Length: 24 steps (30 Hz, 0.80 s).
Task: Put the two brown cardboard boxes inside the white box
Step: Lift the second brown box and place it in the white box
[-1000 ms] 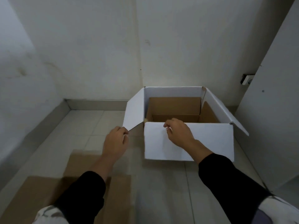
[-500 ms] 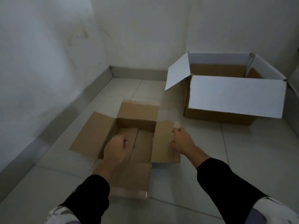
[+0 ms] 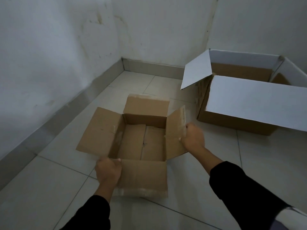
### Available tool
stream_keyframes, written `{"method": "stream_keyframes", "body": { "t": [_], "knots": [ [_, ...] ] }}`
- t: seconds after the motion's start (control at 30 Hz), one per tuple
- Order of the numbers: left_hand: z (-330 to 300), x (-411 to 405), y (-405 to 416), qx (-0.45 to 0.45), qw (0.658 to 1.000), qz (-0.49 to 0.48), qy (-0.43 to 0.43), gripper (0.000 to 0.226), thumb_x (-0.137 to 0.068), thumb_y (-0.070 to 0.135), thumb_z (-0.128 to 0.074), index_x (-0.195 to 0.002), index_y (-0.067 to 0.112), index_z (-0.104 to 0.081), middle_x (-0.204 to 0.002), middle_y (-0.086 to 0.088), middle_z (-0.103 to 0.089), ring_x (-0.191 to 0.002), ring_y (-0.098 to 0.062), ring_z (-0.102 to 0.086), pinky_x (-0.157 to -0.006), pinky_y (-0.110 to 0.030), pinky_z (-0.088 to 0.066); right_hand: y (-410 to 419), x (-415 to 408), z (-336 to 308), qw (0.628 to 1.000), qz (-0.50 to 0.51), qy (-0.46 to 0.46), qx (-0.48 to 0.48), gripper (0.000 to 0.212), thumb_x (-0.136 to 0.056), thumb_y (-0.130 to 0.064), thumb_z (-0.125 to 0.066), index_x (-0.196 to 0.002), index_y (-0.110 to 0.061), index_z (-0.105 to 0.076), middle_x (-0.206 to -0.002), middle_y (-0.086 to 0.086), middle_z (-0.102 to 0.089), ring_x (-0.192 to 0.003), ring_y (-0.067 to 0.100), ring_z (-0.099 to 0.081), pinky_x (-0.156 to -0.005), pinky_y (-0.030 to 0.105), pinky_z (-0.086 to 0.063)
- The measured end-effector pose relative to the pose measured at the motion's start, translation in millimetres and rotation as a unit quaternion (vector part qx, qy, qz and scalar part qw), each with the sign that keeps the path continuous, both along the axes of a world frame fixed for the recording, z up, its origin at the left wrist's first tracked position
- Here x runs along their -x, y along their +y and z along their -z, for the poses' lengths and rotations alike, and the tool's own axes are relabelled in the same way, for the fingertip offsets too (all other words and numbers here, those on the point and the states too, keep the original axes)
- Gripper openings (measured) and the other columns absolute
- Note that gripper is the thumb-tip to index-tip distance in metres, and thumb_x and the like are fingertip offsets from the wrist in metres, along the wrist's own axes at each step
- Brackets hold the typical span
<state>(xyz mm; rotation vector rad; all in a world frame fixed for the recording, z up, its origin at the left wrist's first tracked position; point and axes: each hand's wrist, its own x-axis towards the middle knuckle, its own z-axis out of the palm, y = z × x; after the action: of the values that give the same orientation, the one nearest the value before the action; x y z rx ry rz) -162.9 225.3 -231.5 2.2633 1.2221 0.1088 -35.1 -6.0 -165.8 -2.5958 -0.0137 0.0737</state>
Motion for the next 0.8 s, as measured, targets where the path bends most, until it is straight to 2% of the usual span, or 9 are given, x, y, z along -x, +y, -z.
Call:
{"method": "stream_keyframes", "body": {
  "t": [0.07,0.13,0.2,0.3,0.4,0.53,0.67,0.8],
  "knots": [
    [-1,-7,4,0.056,0.998,-0.037,-0.016,0.057,-0.079,0.021,-0.07,-0.114,-0.015,-0.046,-0.118,-0.035,-0.054,-0.111,-0.047,-0.052,-0.092,-0.05,-0.047,2,-1,1,1.0,-0.008,-0.017,-0.008,0.033,-0.079,-0.01,-0.069,-0.106,-0.008,-0.05,-0.112,0.014,-0.059,-0.097,0.03,-0.058,-0.08,0.04,-0.051],
    [-5,-15,7,0.1,0.992,-0.059,-0.049,0.051,-0.076,0.009,-0.071,-0.114,-0.016,-0.047,-0.119,-0.035,-0.055,-0.111,-0.046,-0.053,-0.093,-0.049,-0.048,4,-2,1,0.999,-0.015,-0.034,-0.021,0.029,-0.082,-0.008,-0.065,-0.106,-0.006,-0.049,-0.108,0.016,-0.06,-0.089,0.026,-0.056,-0.077,0.04,-0.052],
    [-9,-19,8,0.118,0.985,-0.081,-0.096,0.041,-0.077,-0.002,-0.065,-0.112,-0.013,-0.046,-0.118,-0.034,-0.055,-0.109,-0.045,-0.054,-0.092,-0.048,-0.048,8,-3,2,0.998,-0.024,-0.053,-0.037,0.023,-0.086,-0.004,-0.058,-0.106,-0.005,-0.047,-0.1,0.017,-0.062,-0.078,0.021,-0.052,-0.068,0.038,-0.051],
    [-12,-19,4,0.116,0.973,-0.092,-0.18,0.041,-0.077,-0.007,-0.064,-0.114,-0.006,-0.047,-0.117,-0.03,-0.057,-0.106,-0.042,-0.056,-0.091,-0.045,-0.048,13,-4,2,0.994,-0.017,-0.078,-0.07,0.016,-0.089,-0.002,-0.053,-0.102,-0.008,-0.048,-0.088,0.013,-0.061,-0.073,0.021,-0.054,-0.059,0.029,-0.044],
    [-18,-18,0,0.043,0.967,-0.021,-0.248,0.026,-0.084,0.0,-0.059,-0.108,-0.004,-0.051,-0.107,-0.028,-0.062,-0.099,-0.04,-0.06,-0.084,-0.043,-0.049,13,-4,-3,0.986,0.016,-0.099,-0.132,0.01,-0.087,-0.008,-0.06,-0.095,-0.01,-0.053,-0.083,0.003,-0.057,-0.074,0.018,-0.054,-0.061,0.026,-0.043],
    [-33,-23,-4,-0.084,0.962,0.048,-0.255,0.014,-0.092,0.003,-0.044,-0.102,-0.003,-0.052,-0.093,-0.026,-0.061,-0.083,-0.038,-0.058,-0.066,-0.036,-0.042,12,-3,-14,0.975,0.027,-0.144,-0.167,0.013,-0.084,-0.015,-0.065,-0.092,-0.006,-0.059,-0.08,0.0,-0.054,-0.075,0.014,-0.053,-0.058,0.02,-0.038],
    [-60,-24,-2,-0.128,0.944,0.082,-0.292,0.009,-0.087,-0.001,-0.05,-0.095,-0.001,-0.053,-0.086,-0.022,-0.06,-0.073,-0.028,-0.054,-0.061,-0.033,-0.038,13,-5,-31,0.961,0.027,-0.185,-0.206,0.011,-0.084,-0.014,-0.065,-0.09,-0.005,-0.062,-0.079,0.0,-0.055,-0.074,0.013,-0.054,-0.054,0.014,-0.034],
    [-106,-48,3,-0.167,0.915,0.108,-0.352,0.006,-0.086,0.0,-0.051,-0.092,0.002,-0.053,-0.084,-0.02,-0.061,-0.071,-0.03,-0.057,-0.059,-0.034,-0.043,7,-24,-66,0.941,0.055,-0.229,-0.242,0.015,-0.084,-0.015,-0.066,-0.093,-0.003,-0.063,-0.079,-0.001,-0.054,-0.075,0.012,-0.052,-0.055,0.012,-0.032]
  ]
}}
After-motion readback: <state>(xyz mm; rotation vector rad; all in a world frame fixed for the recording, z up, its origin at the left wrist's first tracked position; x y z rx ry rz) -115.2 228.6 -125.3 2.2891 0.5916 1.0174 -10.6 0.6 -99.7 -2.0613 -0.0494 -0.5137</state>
